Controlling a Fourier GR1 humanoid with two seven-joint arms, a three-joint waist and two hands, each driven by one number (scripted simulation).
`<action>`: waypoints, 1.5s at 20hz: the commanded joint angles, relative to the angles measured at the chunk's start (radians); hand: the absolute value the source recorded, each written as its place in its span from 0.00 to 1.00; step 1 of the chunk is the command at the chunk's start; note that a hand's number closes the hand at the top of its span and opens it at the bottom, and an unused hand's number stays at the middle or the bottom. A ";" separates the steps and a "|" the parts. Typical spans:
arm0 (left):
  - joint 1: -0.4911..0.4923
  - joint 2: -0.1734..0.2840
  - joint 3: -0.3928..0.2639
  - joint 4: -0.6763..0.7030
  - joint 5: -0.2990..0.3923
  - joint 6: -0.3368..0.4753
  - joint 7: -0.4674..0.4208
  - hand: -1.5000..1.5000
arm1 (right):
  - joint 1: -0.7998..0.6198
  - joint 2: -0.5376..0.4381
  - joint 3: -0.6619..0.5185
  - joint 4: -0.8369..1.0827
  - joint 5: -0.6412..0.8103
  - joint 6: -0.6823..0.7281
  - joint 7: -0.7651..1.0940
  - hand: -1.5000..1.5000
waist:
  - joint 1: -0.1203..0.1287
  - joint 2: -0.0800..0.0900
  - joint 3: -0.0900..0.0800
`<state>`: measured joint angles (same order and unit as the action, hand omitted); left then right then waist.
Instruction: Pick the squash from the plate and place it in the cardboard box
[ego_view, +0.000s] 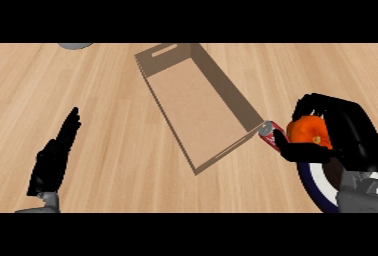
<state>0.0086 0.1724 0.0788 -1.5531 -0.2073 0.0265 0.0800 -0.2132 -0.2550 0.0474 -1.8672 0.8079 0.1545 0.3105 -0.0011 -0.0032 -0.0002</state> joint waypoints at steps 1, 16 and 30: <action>-0.032 0.012 0.020 0.022 0.018 -0.016 0.016 0.50 | -0.051 0.058 0.025 -0.134 -0.081 0.054 0.039 1.00 | -0.002 0.001 0.000; -0.004 -0.050 -0.046 -0.040 -0.043 0.009 0.042 0.50 | -0.626 0.204 0.011 0.438 0.011 0.004 0.167 1.00 | 0.018 0.007 0.000; -0.058 -0.025 -0.010 -0.008 -0.030 -0.010 0.045 0.50 | -0.838 0.252 0.039 1.125 -0.027 -0.259 0.062 1.00 | 0.028 0.013 0.000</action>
<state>-0.0219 0.1569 0.0754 -1.5633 -0.2223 0.0025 0.0985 -1.0163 -0.0030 0.1245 -0.9151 0.7773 -0.0649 0.4484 0.0325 0.0080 -0.0005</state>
